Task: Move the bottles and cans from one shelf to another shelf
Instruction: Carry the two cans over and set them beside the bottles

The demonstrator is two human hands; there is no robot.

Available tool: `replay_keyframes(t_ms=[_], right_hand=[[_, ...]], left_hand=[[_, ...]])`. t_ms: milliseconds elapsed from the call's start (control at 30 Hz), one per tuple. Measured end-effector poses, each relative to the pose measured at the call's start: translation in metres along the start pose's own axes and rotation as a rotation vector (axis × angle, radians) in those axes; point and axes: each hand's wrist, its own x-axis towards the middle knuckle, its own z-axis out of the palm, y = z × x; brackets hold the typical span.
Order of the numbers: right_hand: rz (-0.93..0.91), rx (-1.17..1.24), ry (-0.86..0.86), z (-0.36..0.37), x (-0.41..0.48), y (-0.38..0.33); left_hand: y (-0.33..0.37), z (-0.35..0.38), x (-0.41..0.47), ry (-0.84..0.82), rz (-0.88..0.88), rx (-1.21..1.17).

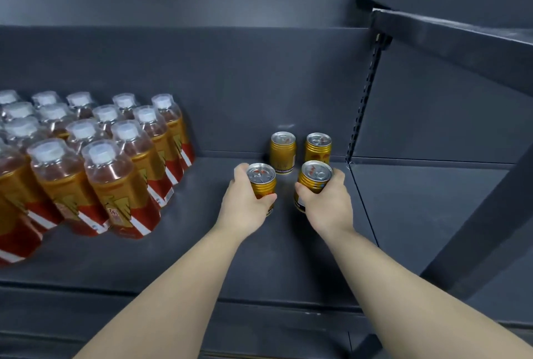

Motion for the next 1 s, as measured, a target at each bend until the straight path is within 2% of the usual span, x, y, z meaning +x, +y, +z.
replay_keyframes(t_ms=[233, 600, 1000], right_hand=[[0.053, -0.053, 0.058, 0.004, 0.017, 0.001], [0.050, -0.080, 0.079, 0.010, 0.038, 0.001], [0.051, -0.014, 0.019, 0.012, 0.043, 0.008]], left_hand=[[-0.002, 0.015, 0.036, -0.103, 0.074, -0.038], [-0.006, 0.032, 0.072, -0.205, 0.079, -0.153], [-0.013, 0.036, 0.074, -0.213, 0.136, -0.048]])
